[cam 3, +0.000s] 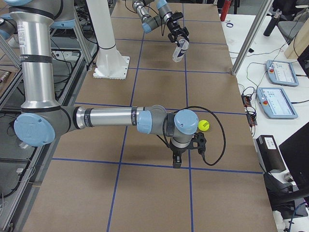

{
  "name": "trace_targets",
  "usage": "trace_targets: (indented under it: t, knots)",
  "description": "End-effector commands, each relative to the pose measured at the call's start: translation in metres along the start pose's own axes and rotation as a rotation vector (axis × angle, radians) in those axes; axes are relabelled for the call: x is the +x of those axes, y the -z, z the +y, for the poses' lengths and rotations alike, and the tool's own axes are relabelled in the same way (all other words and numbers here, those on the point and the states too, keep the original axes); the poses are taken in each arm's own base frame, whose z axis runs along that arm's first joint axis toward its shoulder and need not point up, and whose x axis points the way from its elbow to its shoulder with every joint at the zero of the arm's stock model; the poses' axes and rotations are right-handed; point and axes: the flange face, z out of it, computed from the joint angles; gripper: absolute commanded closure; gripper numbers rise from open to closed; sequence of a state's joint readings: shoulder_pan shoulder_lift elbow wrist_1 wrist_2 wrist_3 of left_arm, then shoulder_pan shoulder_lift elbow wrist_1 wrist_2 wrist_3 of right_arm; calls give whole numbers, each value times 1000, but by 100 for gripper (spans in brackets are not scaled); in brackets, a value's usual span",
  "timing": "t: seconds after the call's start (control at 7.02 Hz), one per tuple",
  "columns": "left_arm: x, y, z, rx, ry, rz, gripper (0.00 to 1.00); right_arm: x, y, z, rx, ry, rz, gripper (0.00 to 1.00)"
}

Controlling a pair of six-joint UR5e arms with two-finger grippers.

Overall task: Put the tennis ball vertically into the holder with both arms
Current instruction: 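Lift the can with the left gripper and tilt it upright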

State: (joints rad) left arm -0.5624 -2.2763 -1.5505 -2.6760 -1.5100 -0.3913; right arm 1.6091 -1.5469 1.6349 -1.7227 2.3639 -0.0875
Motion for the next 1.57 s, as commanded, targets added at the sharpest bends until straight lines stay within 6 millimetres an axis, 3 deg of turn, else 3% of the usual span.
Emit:
trace_targets:
  t: [0.0, 0.14, 0.28, 0.71, 1.0, 1.42]
  knots:
    - [-28, 6, 71, 143, 31, 36, 78, -1, 1, 0, 2, 2, 0, 1]
    - [-37, 8, 95, 218, 46, 63, 79, -3, 3, -1, 7, 7, 1, 1]
    - [-42, 10, 105, 278, 65, 16, 79, -3, 3, -1, 7, 7, 1, 1]
    - [-38, 17, 113, 355, 90, 10, 79, -4, 4, -1, 8, 8, 1, 1]
    - [-33, 16, 141, 387, 114, -14, 79, -4, 4, -1, 8, 8, 1, 1]
    - [-31, 16, 143, 385, 115, -12, 77, -5, 5, -2, 9, 9, 1, 1]
